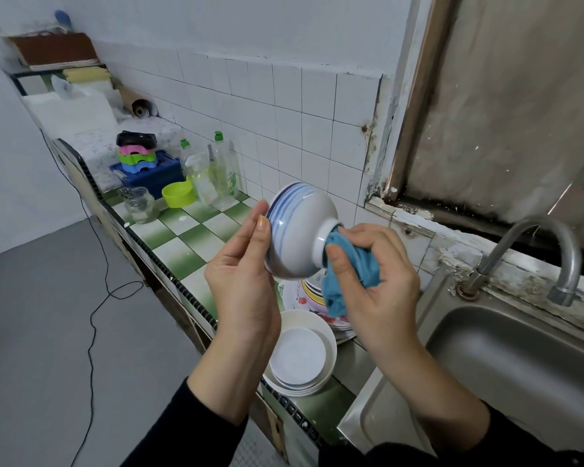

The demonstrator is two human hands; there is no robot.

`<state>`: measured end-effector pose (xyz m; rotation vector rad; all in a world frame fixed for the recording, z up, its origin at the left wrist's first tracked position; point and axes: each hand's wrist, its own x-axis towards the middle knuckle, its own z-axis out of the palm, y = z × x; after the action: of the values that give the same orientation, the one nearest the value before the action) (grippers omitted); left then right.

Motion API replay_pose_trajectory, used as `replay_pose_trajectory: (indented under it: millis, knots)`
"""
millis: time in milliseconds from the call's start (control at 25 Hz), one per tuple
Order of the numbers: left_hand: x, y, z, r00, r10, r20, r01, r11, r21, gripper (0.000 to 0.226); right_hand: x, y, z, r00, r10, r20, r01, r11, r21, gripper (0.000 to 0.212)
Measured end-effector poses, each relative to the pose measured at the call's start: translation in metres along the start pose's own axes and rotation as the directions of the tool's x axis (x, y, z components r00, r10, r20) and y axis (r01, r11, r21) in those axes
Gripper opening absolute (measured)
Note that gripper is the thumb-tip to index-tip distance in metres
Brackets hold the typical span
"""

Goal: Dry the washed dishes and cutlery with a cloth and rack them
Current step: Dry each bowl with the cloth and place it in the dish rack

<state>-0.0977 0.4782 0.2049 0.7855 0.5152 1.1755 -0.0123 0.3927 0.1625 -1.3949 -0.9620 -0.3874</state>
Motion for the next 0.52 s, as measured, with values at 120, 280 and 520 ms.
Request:
replay_pose_trajectory:
  millis: [120, 280, 520]
  knots:
    - [-0.011, -0.006, 0.002, 0.999, -0.045, 0.012, 0.046, 0.998, -0.043, 0.019, 0.011, -0.001, -0.001, 0.989, 0.097, -0.111, -0.088, 0.992, 0.085, 0.012]
    - [-0.001, 0.002, -0.002, 0.998, -0.069, -0.015, 0.068, 0.995, -0.071, 0.016, 0.003, -0.004, -0.008, 0.981, -0.177, 0.085, 0.175, 0.984, 0.036, 0.013]
    - [-0.006, -0.004, 0.000, 0.991, -0.128, 0.039, 0.129, 0.992, -0.012, 0.016, 0.016, 0.009, -0.013, 0.981, -0.194, -0.006, 0.191, 0.972, -0.136, 0.012]
